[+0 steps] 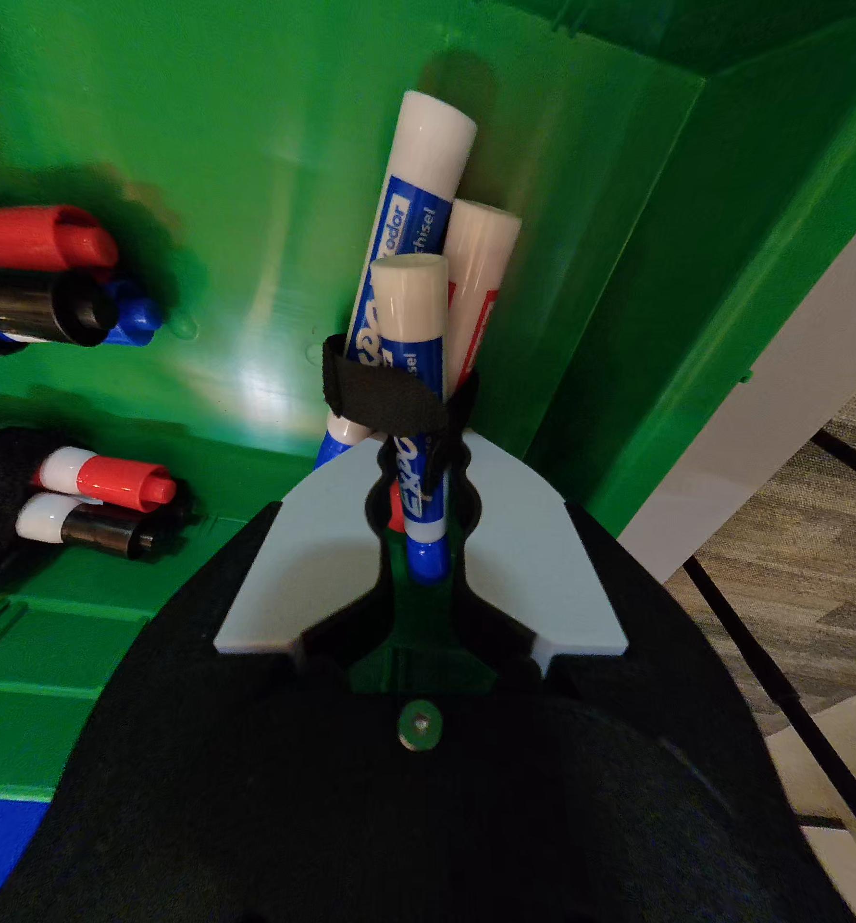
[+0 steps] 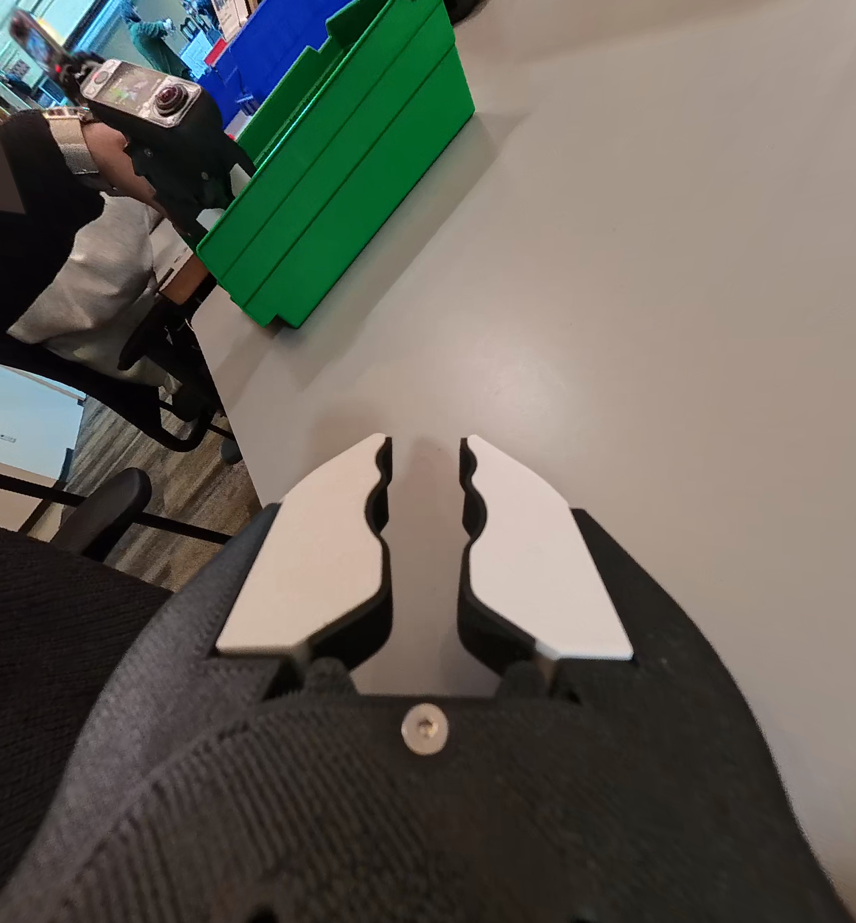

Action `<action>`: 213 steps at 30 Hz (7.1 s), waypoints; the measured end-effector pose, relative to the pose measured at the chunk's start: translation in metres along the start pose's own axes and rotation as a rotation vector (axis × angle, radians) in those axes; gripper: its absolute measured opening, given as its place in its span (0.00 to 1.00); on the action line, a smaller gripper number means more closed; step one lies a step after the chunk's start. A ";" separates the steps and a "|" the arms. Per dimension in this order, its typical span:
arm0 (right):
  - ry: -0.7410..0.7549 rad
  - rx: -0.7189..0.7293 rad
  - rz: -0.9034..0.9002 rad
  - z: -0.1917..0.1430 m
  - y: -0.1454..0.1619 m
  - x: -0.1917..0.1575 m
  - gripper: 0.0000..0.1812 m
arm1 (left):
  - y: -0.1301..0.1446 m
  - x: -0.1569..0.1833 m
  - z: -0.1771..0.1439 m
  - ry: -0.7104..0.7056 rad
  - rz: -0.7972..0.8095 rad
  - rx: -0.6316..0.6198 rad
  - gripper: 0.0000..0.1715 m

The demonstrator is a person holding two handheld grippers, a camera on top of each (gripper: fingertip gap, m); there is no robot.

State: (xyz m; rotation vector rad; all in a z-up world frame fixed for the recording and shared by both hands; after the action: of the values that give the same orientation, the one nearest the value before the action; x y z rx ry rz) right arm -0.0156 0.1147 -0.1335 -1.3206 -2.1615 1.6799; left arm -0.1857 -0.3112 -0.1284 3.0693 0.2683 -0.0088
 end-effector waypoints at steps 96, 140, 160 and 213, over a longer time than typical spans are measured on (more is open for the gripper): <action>-0.017 -0.005 0.014 0.001 0.002 0.002 0.12 | -0.020 -0.010 0.006 -0.066 0.020 0.045 0.28; -0.026 0.003 0.025 0.000 0.001 0.002 0.12 | -0.019 -0.073 -0.017 -0.155 -0.222 0.213 0.15; -0.047 0.019 0.025 -0.004 -0.003 0.000 0.11 | -0.007 -0.043 -0.024 -0.072 -0.134 0.080 0.11; -0.140 0.073 0.018 -0.013 -0.009 -0.025 0.11 | -0.033 0.007 -0.004 -0.121 -0.542 0.206 0.21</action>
State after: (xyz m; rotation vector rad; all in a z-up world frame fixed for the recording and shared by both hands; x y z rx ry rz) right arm 0.0017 0.1072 -0.1112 -1.2426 -2.1440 1.8924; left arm -0.1847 -0.2777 -0.1265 3.0614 1.1404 -0.2588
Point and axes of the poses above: each gripper's, where its closed fingertips meet, z out along the fingers, y out of its underside, x = y × z across the jaws, the point moved 8 cm from there along -z, back along the fingers, and after that the axes turned 10 degrees about -z, right-handed, at the moved point
